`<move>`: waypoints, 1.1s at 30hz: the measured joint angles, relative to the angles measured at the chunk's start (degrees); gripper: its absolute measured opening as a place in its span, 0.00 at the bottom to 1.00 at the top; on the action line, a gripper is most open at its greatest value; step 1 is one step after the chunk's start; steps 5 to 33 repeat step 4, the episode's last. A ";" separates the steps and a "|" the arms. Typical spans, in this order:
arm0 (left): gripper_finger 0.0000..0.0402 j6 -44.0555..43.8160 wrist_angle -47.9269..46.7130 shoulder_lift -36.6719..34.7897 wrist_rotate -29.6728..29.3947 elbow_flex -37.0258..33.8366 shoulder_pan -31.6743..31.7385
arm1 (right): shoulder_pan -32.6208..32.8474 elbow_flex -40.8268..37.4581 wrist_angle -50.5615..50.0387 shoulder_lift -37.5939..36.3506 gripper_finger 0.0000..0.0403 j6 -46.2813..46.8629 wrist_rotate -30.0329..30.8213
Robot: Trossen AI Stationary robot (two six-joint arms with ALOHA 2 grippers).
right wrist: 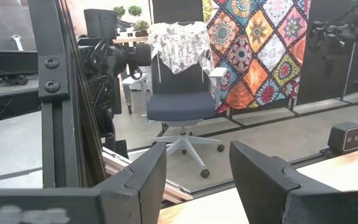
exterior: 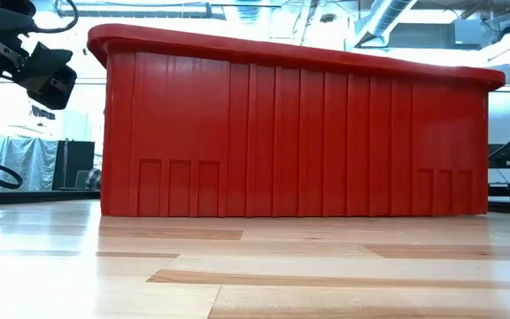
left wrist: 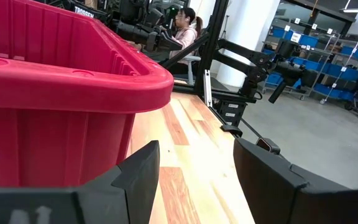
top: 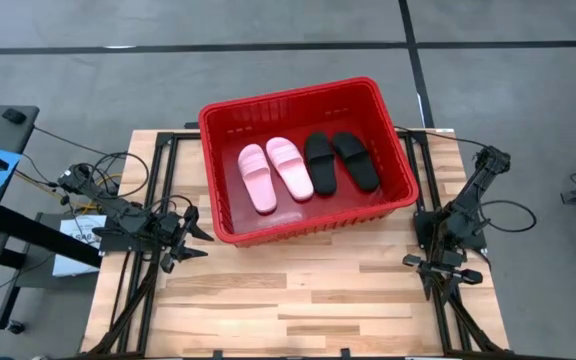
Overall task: Pick and place slides into bin
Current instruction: Return to Home Position
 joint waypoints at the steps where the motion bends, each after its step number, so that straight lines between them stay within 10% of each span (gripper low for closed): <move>1: 0.49 0.00 0.00 0.02 0.02 0.00 0.00 | 0.00 0.00 -0.02 0.00 0.42 -0.01 -0.01; 33: 0.49 0.00 0.00 0.01 0.00 0.00 0.00 | 0.00 0.00 -0.01 0.01 0.41 -0.01 -0.02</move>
